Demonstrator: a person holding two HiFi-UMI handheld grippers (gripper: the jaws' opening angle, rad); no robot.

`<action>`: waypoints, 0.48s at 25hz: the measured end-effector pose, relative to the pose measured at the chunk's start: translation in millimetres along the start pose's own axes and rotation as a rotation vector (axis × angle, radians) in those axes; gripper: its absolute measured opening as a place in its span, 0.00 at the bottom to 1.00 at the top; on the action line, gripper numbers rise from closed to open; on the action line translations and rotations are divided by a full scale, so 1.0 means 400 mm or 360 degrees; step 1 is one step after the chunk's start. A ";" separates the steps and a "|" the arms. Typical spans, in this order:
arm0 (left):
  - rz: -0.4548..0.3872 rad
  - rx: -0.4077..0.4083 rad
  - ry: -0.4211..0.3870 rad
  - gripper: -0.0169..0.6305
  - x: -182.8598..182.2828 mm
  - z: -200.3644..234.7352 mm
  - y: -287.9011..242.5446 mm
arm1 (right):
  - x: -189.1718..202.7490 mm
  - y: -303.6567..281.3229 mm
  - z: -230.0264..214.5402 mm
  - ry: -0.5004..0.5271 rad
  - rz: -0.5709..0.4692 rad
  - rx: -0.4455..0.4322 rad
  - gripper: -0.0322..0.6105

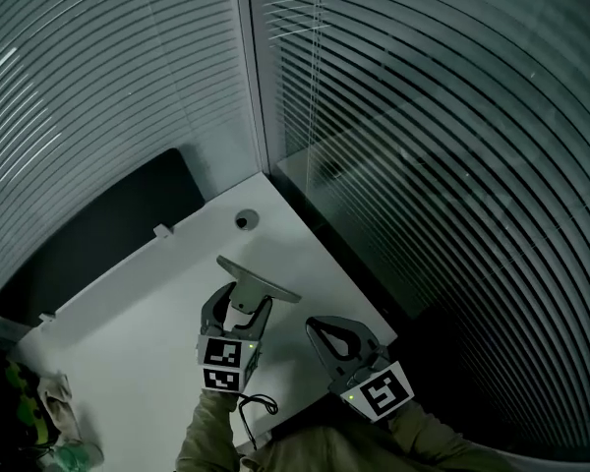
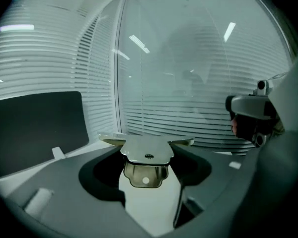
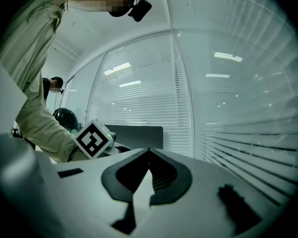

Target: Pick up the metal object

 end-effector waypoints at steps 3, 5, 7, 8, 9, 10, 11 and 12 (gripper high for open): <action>-0.0099 -0.0074 0.0008 0.48 -0.021 0.037 0.074 | -0.023 -0.019 0.024 0.0039 -0.0024 -0.0046 0.06; -0.0175 -0.0115 0.0025 0.48 -0.045 0.060 0.137 | -0.051 -0.030 0.050 0.0064 -0.0033 -0.0081 0.06; -0.0255 -0.0146 0.0037 0.48 -0.076 0.076 0.198 | -0.082 -0.039 0.072 0.0087 -0.0043 -0.0114 0.06; -0.0295 -0.0159 0.0037 0.48 -0.089 0.081 0.223 | -0.095 -0.044 0.078 0.0097 -0.0055 -0.0131 0.06; -0.0333 -0.0170 0.0033 0.48 -0.100 0.084 0.247 | -0.105 -0.049 0.084 0.0108 -0.0070 -0.0147 0.06; -0.0368 -0.0178 0.0022 0.48 -0.109 0.085 0.270 | -0.114 -0.053 0.091 0.0120 -0.0085 -0.0163 0.06; -0.0399 -0.0184 0.0005 0.48 -0.115 0.084 0.292 | -0.121 -0.057 0.099 0.0130 -0.0101 -0.0176 0.06; -0.0424 -0.0188 -0.0017 0.48 -0.118 0.082 0.313 | -0.128 -0.059 0.106 0.0136 -0.0118 -0.0185 0.06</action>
Point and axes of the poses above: the fingertips, and each gripper's own axes: y backward along the fingers, z to its left, x out of its underside, the point moved 4 cm from there along y, backward along the fingers, and after that the axes turned 12 degrees about -x, right-handed, at the moved point
